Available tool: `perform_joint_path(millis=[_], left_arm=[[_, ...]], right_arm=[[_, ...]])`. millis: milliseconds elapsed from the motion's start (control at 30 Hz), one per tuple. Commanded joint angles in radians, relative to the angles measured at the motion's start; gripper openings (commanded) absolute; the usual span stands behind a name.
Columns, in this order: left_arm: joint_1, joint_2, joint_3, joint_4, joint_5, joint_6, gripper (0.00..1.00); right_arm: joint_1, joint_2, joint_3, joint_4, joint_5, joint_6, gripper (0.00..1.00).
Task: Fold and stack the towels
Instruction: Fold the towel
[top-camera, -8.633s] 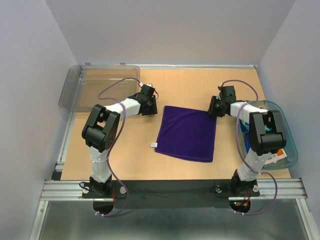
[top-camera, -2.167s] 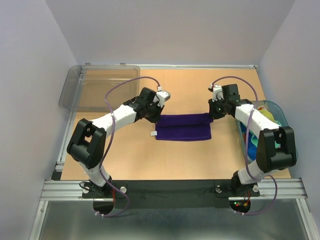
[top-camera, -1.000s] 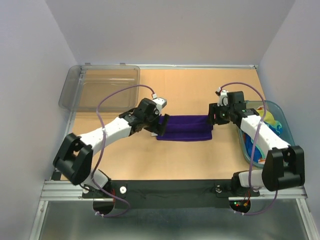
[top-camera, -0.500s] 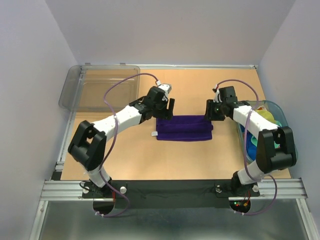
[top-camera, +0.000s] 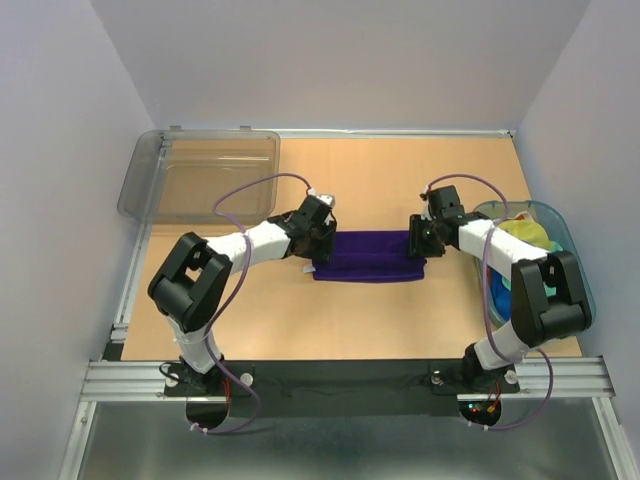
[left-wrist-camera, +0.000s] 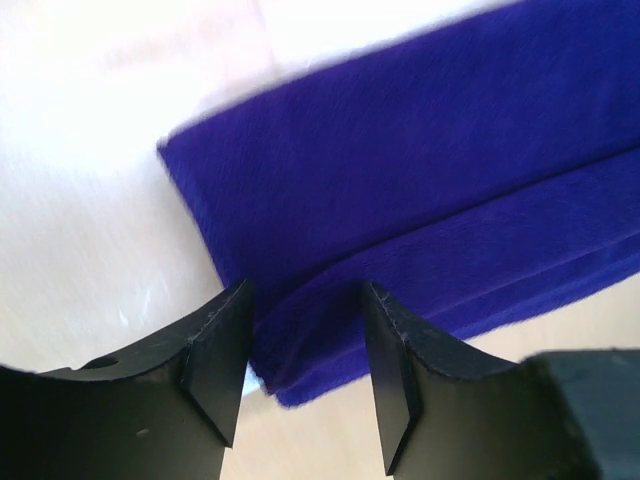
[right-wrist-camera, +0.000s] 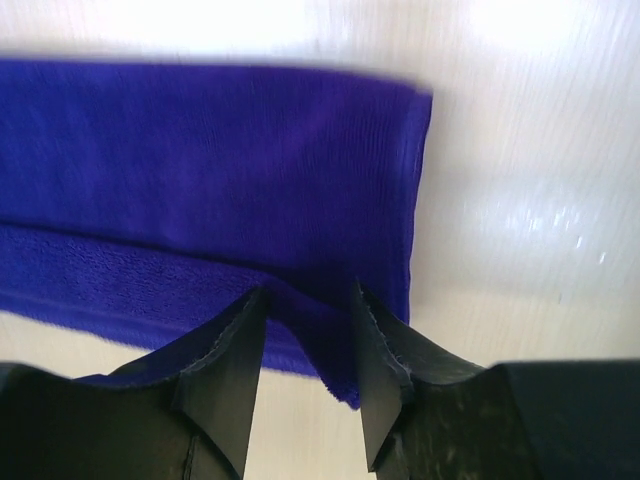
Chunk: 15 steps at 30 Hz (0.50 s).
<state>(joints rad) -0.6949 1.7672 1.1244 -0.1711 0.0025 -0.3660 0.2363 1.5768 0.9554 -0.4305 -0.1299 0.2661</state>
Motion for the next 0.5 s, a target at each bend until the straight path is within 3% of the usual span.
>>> perform_joint_path(millis=[0, 467], left_arm=[[-0.015, -0.109, -0.084, 0.038, -0.007, -0.044, 0.57], [-0.037, -0.373, -0.426, 0.165, 0.033, -0.206, 0.57]], right_arm=[[0.009, -0.099, -0.069, 0.013, -0.022, 0.019, 0.43], [0.009, -0.342, -0.348, 0.082, -0.172, 0.136, 0.42]])
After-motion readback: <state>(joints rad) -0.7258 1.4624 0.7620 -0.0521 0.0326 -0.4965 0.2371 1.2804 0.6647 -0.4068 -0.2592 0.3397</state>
